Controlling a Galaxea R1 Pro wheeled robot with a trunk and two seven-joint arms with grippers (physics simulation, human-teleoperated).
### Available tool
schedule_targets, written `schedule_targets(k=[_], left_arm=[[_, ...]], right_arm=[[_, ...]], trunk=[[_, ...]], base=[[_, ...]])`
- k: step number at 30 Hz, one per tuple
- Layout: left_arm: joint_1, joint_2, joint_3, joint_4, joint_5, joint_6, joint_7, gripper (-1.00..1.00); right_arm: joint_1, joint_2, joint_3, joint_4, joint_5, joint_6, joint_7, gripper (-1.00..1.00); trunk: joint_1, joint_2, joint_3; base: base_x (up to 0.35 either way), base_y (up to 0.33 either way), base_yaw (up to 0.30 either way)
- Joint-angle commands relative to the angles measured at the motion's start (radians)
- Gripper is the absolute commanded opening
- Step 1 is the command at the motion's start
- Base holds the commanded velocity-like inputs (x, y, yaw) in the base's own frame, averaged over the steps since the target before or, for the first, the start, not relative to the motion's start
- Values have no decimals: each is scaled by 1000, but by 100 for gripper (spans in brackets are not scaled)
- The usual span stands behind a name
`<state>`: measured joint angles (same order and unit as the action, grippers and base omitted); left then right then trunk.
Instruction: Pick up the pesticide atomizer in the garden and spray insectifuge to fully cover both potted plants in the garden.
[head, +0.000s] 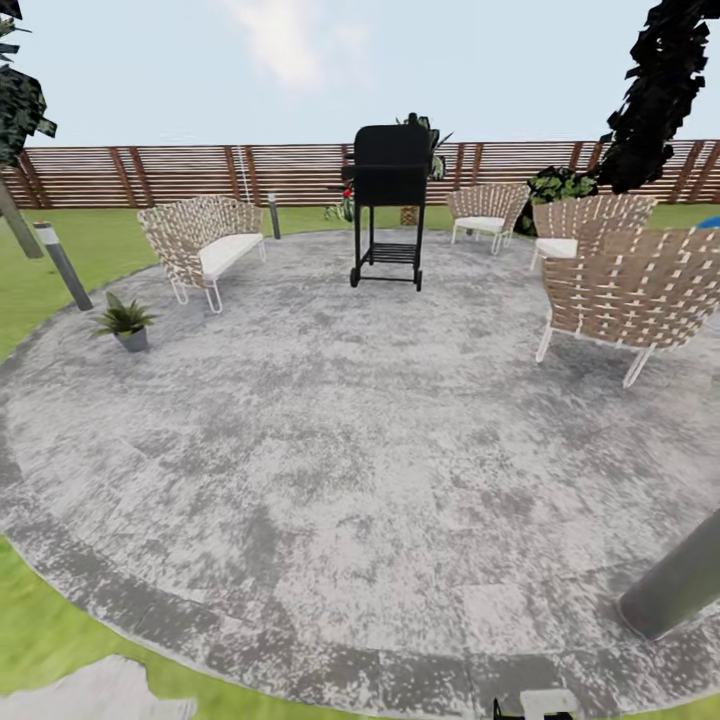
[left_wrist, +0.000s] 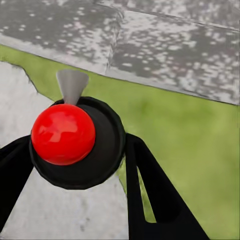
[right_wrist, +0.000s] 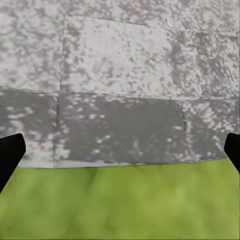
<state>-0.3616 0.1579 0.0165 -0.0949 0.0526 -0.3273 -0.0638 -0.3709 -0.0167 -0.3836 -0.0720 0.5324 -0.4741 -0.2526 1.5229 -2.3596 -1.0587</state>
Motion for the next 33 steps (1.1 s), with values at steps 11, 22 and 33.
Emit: schedule_targets(k=[11,22,33], left_arm=[[-1,0,2,1,6,-3,-7,-100],[0,0,2,1,6,-2,-7,-100],[0,0,2,1,6,-3,-7,-100]], right_arm=[[-1,0,-6,1,11,-3,-5,100],[-1,0,-6,1,11,-3,-5,100],[-1,0,-6,1,11,-3,-5,100]], trunk=[[0,0,-1],[0,0,-1],[0,0,-1]], base=[[327,108,19],[333,7,0],[336,0,159]])
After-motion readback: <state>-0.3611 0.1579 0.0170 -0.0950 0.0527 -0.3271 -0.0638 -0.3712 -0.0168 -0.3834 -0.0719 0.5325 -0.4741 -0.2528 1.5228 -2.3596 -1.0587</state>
